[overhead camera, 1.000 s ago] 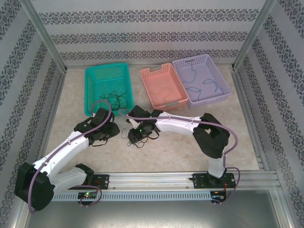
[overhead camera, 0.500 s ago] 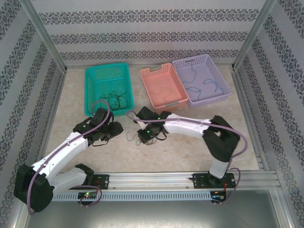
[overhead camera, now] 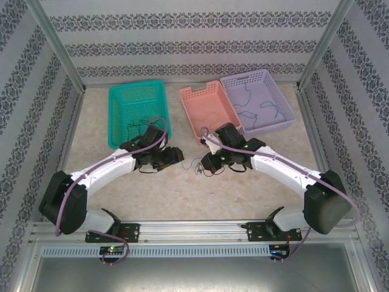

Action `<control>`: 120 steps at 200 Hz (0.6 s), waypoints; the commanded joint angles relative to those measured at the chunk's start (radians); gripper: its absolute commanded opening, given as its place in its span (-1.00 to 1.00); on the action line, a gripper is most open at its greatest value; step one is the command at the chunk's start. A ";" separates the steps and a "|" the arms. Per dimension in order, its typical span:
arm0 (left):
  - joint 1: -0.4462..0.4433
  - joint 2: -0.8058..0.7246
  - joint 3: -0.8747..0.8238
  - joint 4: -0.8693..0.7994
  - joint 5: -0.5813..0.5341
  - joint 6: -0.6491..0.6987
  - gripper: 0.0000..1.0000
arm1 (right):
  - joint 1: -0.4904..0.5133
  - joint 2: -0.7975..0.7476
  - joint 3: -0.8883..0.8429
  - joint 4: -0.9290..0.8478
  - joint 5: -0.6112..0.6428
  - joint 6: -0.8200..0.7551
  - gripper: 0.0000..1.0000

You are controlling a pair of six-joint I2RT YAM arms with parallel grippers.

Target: Untangle the cables

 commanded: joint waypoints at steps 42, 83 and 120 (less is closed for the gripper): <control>-0.072 0.134 0.197 -0.097 -0.025 0.159 0.07 | -0.021 -0.053 -0.011 -0.069 -0.080 -0.087 -1.00; -0.099 0.194 0.287 -0.279 -0.112 0.340 0.03 | -0.047 -0.057 -0.009 -0.083 -0.127 -0.107 -1.00; -0.118 0.225 0.317 -0.335 -0.170 0.401 0.08 | -0.064 -0.043 0.007 -0.104 -0.162 -0.126 -1.00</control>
